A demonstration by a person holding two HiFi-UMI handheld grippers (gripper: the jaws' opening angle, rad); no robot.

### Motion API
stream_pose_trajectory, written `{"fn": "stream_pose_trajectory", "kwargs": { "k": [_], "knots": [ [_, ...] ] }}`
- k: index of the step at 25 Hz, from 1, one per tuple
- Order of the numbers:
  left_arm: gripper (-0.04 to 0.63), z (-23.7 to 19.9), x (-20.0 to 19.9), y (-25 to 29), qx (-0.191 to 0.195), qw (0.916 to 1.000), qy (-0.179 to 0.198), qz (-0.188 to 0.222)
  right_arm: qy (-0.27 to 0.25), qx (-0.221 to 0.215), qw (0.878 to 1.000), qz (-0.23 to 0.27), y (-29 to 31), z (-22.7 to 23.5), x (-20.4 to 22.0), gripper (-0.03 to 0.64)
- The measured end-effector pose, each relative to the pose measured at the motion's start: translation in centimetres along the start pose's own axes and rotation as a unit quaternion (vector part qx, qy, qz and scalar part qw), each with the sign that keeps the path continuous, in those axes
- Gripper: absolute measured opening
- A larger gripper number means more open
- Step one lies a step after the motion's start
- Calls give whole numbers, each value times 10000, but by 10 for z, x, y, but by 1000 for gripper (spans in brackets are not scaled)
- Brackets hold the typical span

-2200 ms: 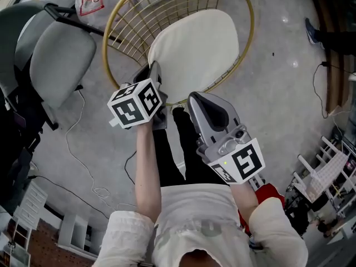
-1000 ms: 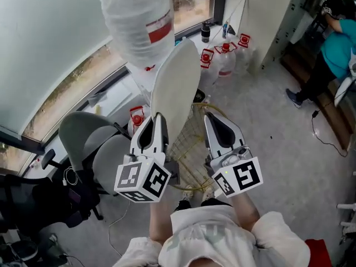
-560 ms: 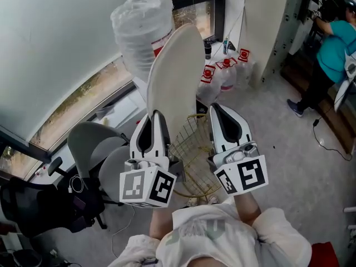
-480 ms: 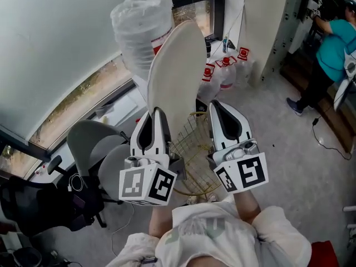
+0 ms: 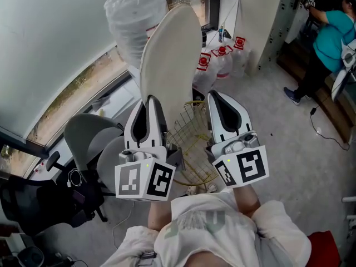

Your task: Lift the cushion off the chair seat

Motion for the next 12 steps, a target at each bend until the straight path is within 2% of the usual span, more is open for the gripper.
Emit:
{"fn": "stream_pose_trajectory", "kwargs": {
  "k": [3,12],
  "knots": [
    [37,0,-2,-2,-10,10000,71,19,-162,29,9999,-34,-1,-4,0,17],
    [37,-3,-4,-2,-15,10000,45,24,-183,40,9998,-56,1,-8,2,17]
  ]
}}
Point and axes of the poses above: the fingertips, and each gripper's own axes: y forward along the fingers, z to its right, x out of its underside, the point moved 3 cm from there along -y, backward along the fingers
